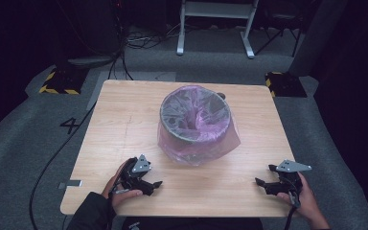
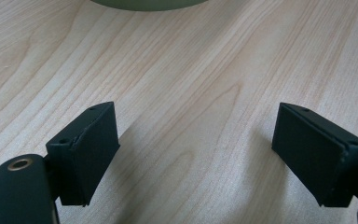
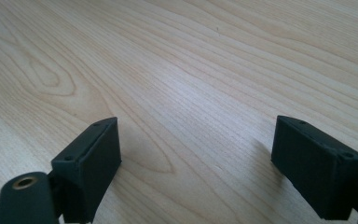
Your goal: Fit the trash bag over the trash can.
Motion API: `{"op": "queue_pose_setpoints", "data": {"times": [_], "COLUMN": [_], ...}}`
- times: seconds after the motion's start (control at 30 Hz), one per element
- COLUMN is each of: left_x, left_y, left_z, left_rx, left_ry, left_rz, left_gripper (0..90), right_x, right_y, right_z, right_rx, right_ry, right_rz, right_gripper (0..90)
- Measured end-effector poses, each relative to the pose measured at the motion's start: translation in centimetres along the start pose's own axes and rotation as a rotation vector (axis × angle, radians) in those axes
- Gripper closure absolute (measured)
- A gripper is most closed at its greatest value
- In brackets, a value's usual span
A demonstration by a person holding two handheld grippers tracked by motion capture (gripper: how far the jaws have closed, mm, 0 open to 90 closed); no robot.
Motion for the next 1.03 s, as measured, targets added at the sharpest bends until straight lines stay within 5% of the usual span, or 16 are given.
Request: {"op": "queue_pose_setpoints", "data": {"times": [1.03], "left_x": [-0.25], "left_y": [-0.26], "left_z": [0.26], "left_rx": [-0.012], "left_ry": [-0.001], "left_rz": [-0.009], "left_gripper": [13.9], "right_x": [-0.11], "right_y": [0.06], "right_z": [0.03], "right_rx": [-0.017], "right_ry": [-0.012], "right_rz": [-0.021], "right_gripper": [10.0]}}
Point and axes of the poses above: each handheld gripper's, and its own axes: x roughly backward along the jaws, z roughly out of its top, y roughly to its right, the point moved 2 cm from there along -x, roughly forward along the jaws, and after that the axes turned 1 degree about -x, right-handed, at the moved point
